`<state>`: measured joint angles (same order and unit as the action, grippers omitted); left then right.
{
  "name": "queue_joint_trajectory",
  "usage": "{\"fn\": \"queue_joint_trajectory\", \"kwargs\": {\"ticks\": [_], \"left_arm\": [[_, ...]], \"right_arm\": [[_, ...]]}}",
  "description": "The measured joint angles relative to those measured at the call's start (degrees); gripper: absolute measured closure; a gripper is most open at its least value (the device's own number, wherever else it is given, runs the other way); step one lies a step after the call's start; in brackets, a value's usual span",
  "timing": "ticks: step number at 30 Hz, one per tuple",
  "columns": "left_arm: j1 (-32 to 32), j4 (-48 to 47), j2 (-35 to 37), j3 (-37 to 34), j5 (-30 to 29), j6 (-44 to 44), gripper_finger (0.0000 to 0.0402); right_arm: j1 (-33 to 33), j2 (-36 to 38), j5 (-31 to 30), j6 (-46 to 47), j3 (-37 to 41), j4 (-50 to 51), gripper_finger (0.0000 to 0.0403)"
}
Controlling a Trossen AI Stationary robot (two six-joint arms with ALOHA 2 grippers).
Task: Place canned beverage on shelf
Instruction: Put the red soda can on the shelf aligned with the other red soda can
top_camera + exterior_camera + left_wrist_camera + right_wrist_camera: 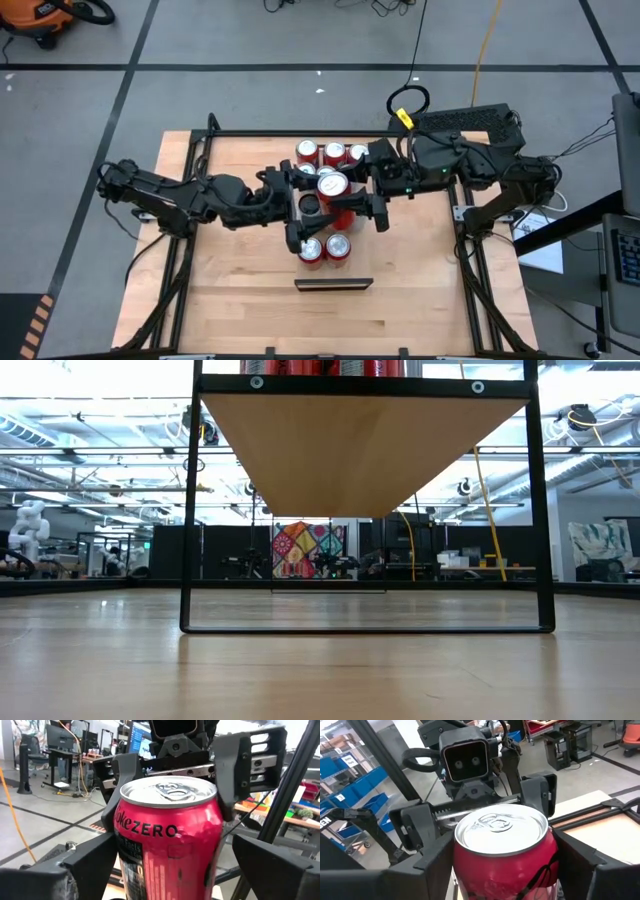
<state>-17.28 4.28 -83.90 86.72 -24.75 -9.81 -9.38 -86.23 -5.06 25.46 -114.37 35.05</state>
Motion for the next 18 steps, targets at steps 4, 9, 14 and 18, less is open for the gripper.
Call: {"fn": "queue_joint_trajectory", "kwargs": {"ticks": [4, 9, 14, 18], "left_arm": [[-0.3, 0.5, 0.3, 0.1, -0.7, -0.3, 0.0004], [-0.8, 0.0, 2.1, 0.1, -1.8, -0.2, 0.0003], [-1.3, -1.2, 4.3, 0.1, -2.6, -0.2, 0.0003], [-1.9, -3.4, 6.4, 0.1, -3.4, -0.3, 0.0003]], "right_arm": [[0.3, 0.6, 0.8, 0.3, 0.0, 0.5, 0.0155], [0.4, 1.6, 2.5, 0.7, 0.0, 2.0, 0.0155], [-0.2, 4.6, 9.6, -1.2, 0.0, 2.3, 0.0155], [-1.4, 7.3, 12.4, -4.1, 0.0, 3.3, 0.0155]]}}
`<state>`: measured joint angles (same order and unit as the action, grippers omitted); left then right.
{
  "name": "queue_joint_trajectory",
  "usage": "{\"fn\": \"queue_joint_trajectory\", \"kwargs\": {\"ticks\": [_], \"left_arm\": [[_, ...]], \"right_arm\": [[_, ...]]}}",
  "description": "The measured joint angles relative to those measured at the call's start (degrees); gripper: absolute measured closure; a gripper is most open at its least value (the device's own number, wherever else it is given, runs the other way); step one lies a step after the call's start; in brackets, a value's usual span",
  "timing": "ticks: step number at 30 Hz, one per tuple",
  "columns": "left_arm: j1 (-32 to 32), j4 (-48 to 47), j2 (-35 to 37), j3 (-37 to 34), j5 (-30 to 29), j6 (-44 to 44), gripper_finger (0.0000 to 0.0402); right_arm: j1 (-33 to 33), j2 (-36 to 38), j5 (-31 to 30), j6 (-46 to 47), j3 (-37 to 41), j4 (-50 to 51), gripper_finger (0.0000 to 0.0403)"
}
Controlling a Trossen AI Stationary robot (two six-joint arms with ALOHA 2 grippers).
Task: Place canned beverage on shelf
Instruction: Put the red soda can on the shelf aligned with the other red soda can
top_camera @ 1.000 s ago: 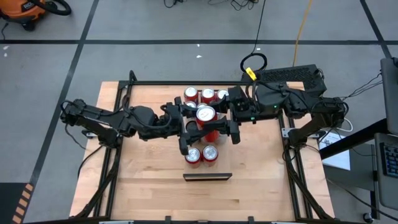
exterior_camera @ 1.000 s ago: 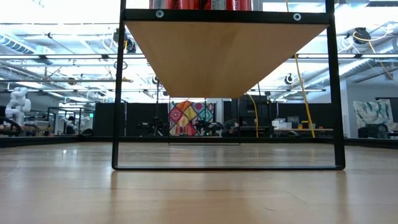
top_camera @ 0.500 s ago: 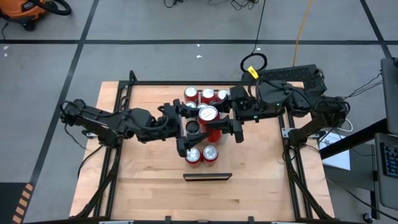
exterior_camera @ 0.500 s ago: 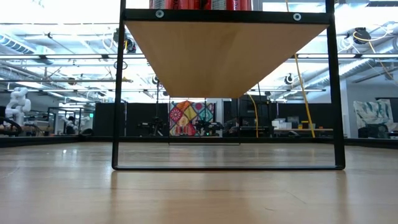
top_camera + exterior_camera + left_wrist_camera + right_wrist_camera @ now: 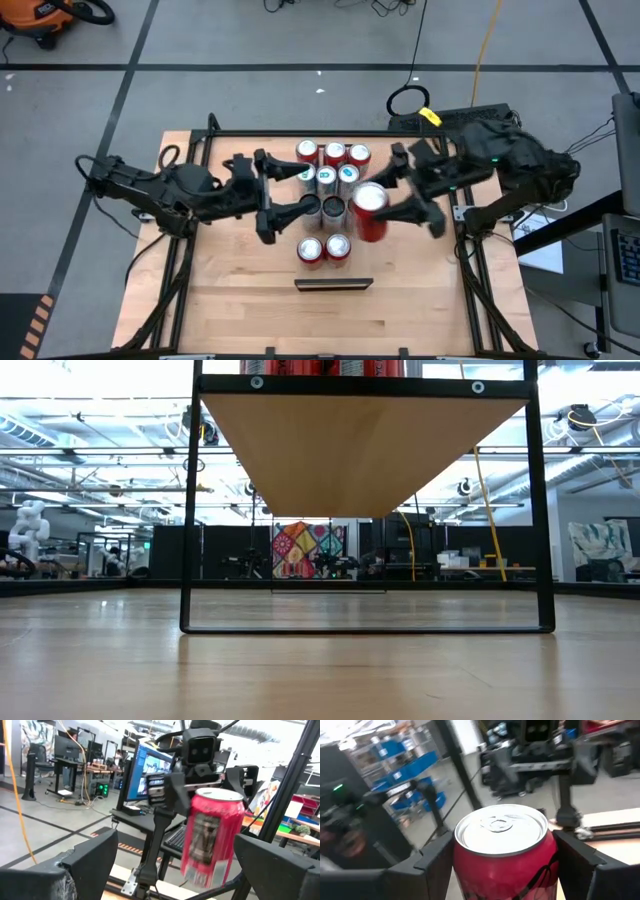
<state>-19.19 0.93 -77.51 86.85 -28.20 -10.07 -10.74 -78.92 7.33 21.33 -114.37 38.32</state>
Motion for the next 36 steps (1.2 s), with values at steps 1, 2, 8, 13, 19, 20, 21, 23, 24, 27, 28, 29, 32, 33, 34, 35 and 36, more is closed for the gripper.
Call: {"fn": "queue_joint_trajectory", "kwargs": {"ticks": [1, 2, 8, 13, 19, 20, 21, 23, 24, 27, 28, 29, 32, 33, 34, 35, 36], "left_arm": [[-0.1, -0.6, 0.3, 0.0, -0.4, -0.1, 0.0003], [-0.3, -1.1, 0.5, 0.0, -1.0, -0.1, 0.0003], [-1.9, -1.3, 1.7, 0.0, -4.5, -0.3, 0.0003], [-2.5, -1.5, 1.5, 0.0, -8.0, -3.6, 0.0003], [-3.5, -1.5, 1.6, -0.1, -12.3, -6.0, 0.0004], [-3.5, -1.5, 1.6, -0.1, -12.9, -6.0, 0.0004], [-3.5, -1.4, 1.6, -0.1, -13.5, -6.1, 0.0004], [-3.5, -1.4, 1.6, -0.1, -14.5, -6.1, 0.0004], [-3.4, -1.4, 1.6, -0.1, -14.9, -6.1, 0.0004], [-3.5, -1.4, 1.6, -0.1, -16.0, -6.2, 0.0004], [-3.5, -1.4, 1.6, -0.1, -16.2, -6.2, 0.0004], [-3.5, -1.4, 1.6, -0.1, -16.5, -6.2, 0.0004], [-3.5, -1.4, 1.6, -0.1, -17.2, -6.2, 0.0004], [-3.4, -1.4, 1.6, -0.1, -17.3, -6.2, 0.0004], [-3.4, -1.4, 1.6, -0.1, -17.4, -6.2, 0.0004], [-3.5, -1.4, 1.6, -0.1, -17.4, -6.2, 0.0004], [-3.5, -1.4, 1.6, -0.1, -17.4, -6.2, 0.0004]], "right_arm": [[-0.3, 0.7, 0.4, -0.7, 0.0, 1.0, 0.0155], [-0.6, 1.5, 0.7, -1.3, 0.0, 2.2, 0.0155], [-3.4, 6.3, 0.4, -5.6, 2.5, 4.6, 0.0155], [-6.2, 13.1, 0.4, -5.1, 16.8, -5.1, 0.0154], [-10.1, 23.1, 0.5, -2.9, 41.8, -29.6, 0.0154], [-10.6, 24.5, 0.4, -2.8, 45.5, -33.2, 0.0154], [-10.9, 25.8, 0.3, -2.8, 48.9, -36.5, 0.0154], [-11.4, 27.7, 0.2, -2.9, 54.9, -42.3, 0.0154], [-11.4, 28.4, 0.1, -2.9, 57.8, -45.0, 0.0154], [-11.4, 29.8, -0.4, -3.1, 64.5, -50.4, 0.0154], [-11.4, 29.9, -1.3, -3.3, 66.1, -51.5, 0.0154], [-11.4, 30.0, -1.7, -3.7, 67.7, -52.5, 0.0154], [-11.4, 29.6, -2.2, -4.2, 70.7, -53.2, 0.0154], [-11.4, 29.3, -2.9, -4.7, 71.3, -53.4, 0.0154], [-11.4, 29.1, -3.2, -5.7, 71.7, -53.4, 0.0154], [-11.4, 28.9, -3.2, -6.8, 71.9, -53.5, 0.0154], [-11.4, 28.6, -3.4, -8.0, 72.0, -53.5, 0.0154]]}}
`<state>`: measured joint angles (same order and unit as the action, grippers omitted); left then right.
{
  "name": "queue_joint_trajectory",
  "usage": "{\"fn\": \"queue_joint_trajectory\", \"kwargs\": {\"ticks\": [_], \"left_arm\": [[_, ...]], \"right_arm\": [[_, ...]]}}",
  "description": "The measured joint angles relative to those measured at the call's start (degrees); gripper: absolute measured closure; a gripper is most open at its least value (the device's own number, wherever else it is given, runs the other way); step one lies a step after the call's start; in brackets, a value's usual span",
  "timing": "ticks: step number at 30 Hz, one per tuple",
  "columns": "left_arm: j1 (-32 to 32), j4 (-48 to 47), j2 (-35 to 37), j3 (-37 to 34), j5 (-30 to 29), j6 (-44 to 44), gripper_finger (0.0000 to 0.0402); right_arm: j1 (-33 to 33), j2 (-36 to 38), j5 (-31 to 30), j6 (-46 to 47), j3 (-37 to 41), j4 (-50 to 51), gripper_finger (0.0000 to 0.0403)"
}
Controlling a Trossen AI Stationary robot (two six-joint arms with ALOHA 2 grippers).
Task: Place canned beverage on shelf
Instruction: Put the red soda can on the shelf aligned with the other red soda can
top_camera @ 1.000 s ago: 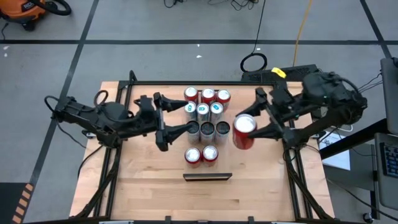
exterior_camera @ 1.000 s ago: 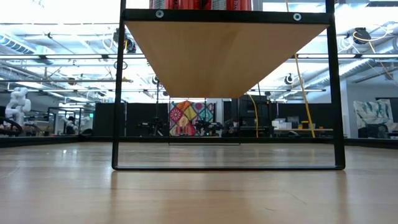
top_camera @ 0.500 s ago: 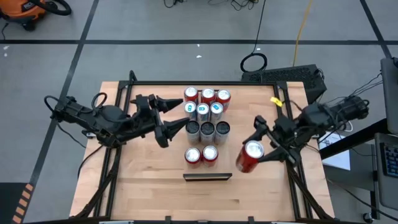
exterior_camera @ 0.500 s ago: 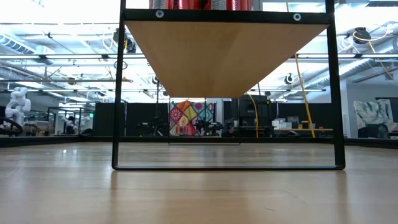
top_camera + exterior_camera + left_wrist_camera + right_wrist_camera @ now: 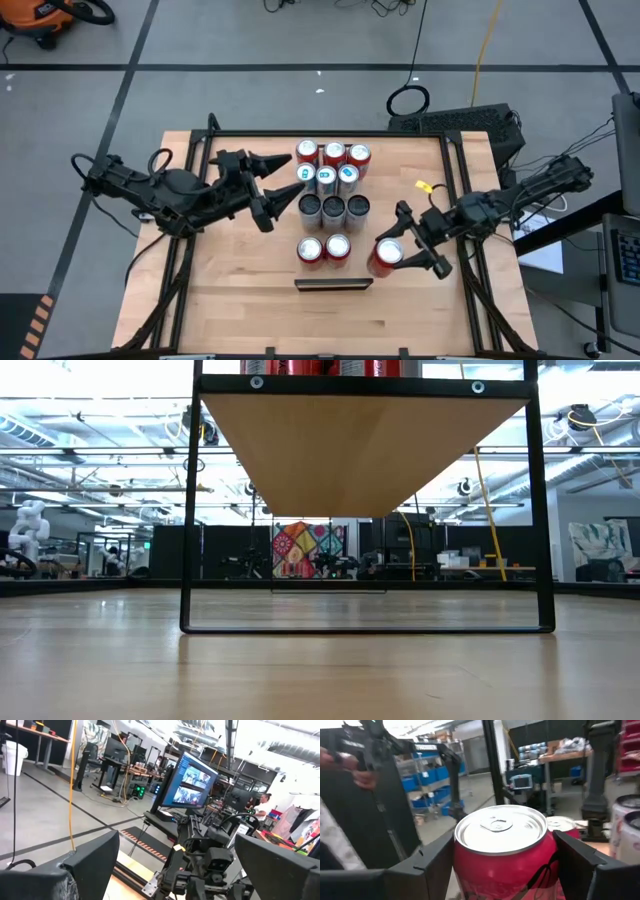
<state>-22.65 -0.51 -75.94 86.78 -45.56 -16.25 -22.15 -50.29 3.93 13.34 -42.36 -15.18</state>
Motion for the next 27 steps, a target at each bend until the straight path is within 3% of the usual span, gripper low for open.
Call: {"fn": "queue_joint_trajectory", "kwargs": {"ticks": [13, 27], "left_arm": [[-0.4, 0.0, -0.8, -0.1, 0.0, 0.0, 0.0004], [-0.8, 0.0, -0.8, -0.1, 0.0, -1.4, 0.0004]], "right_arm": [[0.0, -8.9, -1.2, -5.7, 0.1, -0.4, 0.0154], [0.6, -12.4, -2.7, -6.6, 0.1, -0.4, 0.0154]]}}
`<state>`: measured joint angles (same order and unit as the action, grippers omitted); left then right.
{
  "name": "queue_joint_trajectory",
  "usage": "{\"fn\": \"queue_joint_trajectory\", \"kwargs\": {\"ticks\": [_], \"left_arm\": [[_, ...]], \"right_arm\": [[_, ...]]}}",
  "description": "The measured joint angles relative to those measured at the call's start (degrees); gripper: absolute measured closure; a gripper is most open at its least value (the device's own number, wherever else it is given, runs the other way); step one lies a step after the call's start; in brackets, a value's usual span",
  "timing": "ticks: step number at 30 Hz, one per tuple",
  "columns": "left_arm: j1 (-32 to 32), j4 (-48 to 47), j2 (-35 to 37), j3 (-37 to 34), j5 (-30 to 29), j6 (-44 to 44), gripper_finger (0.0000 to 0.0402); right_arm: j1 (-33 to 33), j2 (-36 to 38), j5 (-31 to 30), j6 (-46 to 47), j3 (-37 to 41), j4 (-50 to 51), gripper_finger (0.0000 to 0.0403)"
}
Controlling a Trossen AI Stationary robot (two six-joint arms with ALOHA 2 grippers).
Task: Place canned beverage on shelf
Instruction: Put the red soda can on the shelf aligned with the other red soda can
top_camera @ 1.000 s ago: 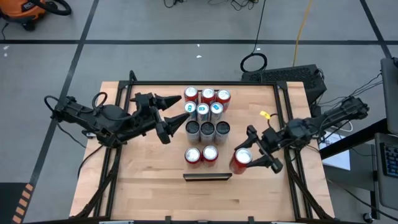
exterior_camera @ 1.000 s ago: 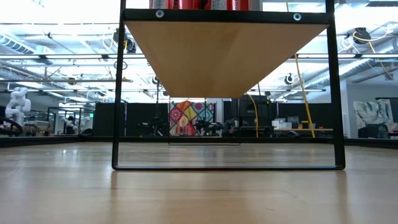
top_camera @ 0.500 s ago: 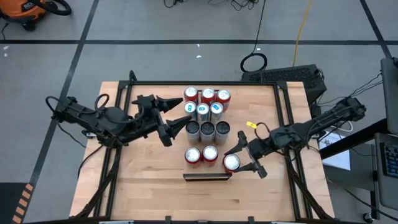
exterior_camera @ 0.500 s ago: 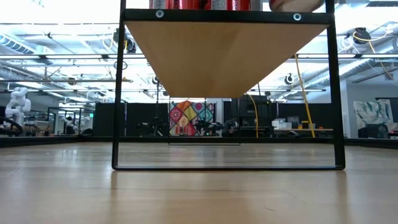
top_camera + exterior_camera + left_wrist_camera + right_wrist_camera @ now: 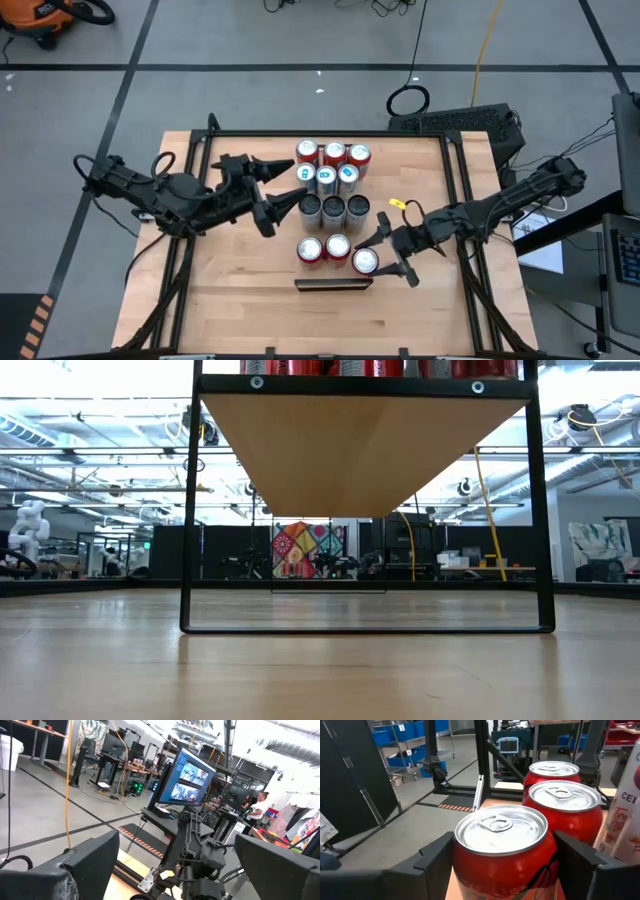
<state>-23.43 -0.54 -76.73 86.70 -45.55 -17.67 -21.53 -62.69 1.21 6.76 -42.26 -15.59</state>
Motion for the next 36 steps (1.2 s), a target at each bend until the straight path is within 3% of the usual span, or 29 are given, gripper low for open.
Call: {"fn": "queue_joint_trajectory", "kwargs": {"ticks": [10, 29, 36], "left_arm": [[0.0, -0.3, 0.0, 0.0, 0.0, 0.0, 0.0004], [-1.5, -2.1, 0.0, 0.0, 0.3, -1.6, 0.0004], [-1.8, -2.1, 0.0, 0.0, -0.2, -1.6, 0.0004]], "right_arm": [[0.2, -1.6, -1.5, 0.4, -0.1, -0.2, 0.0148], [0.2, -1.2, -1.7, 0.9, -0.2, 1.5, 0.0097], [0.2, 1.2, -4.6, 1.4, -0.1, 4.5, 0.0069]]}}
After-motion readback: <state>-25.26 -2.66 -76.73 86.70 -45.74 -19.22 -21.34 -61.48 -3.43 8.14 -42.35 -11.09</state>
